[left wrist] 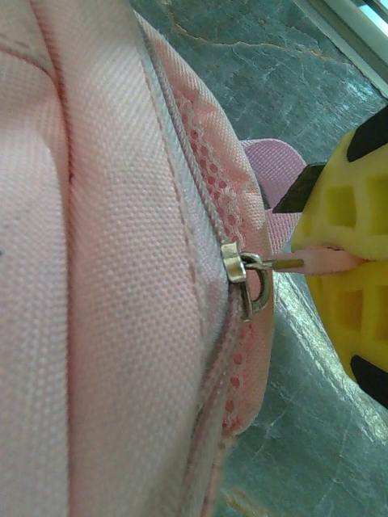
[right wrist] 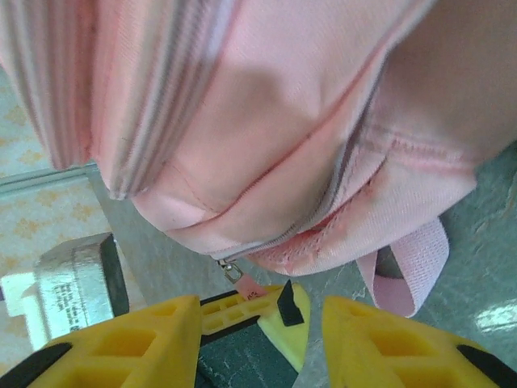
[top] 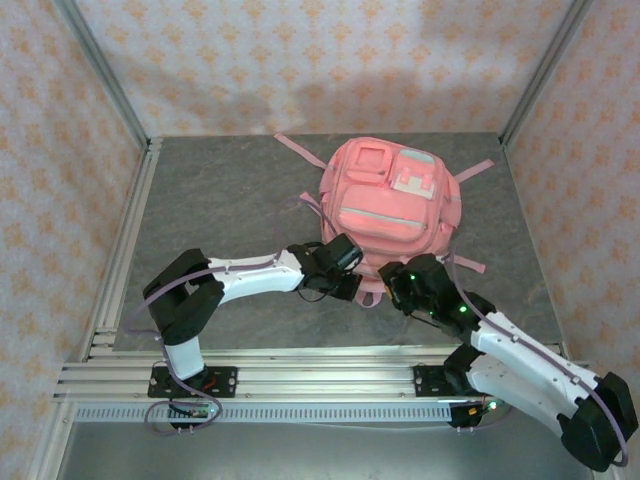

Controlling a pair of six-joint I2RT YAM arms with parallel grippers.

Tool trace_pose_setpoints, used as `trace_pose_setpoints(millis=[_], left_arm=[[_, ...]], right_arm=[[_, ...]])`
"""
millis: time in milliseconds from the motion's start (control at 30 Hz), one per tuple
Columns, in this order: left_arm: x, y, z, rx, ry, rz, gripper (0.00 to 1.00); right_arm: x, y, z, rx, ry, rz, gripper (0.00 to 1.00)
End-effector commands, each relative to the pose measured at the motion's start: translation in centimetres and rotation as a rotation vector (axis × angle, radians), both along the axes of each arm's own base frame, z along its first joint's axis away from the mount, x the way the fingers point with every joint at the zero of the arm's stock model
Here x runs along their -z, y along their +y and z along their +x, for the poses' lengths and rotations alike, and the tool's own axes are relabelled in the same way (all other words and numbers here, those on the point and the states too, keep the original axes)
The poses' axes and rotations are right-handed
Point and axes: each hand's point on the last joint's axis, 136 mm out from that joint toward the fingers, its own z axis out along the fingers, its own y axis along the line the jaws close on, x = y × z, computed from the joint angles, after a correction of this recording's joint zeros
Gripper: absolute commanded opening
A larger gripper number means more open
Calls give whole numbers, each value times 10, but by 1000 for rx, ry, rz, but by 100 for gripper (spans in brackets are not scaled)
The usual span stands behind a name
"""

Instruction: Pack books, pencil case, and school supplies into a backpack

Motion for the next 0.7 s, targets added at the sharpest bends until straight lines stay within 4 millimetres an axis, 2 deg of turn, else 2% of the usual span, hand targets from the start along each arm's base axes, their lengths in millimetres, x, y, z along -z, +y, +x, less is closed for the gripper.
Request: trace_pose_setpoints(millis=[0,100,267,467,533,667], left_arm=[[-20,-10,-3,-3,-19,-49,0],[-20,-11,-4,-1,-18,-50,0],[-20,-12,-3,-1,-20,-48,0],[-24,-13,-2,-2,-27,-52,0],[-23,-14,-1,-2,-28,-51,0],[-21,-13,1,-5,-30,-37,0]], right_arm=[[-2,4,15,111,-15,66,46],[-4,16,28,118,-41,117,48],[-8,25,41,122,-57,91,47],[16,18,42,186,-4,49,46],[26,15,44,205,2,37,40],[37,12,48,206,10,-34,16]])
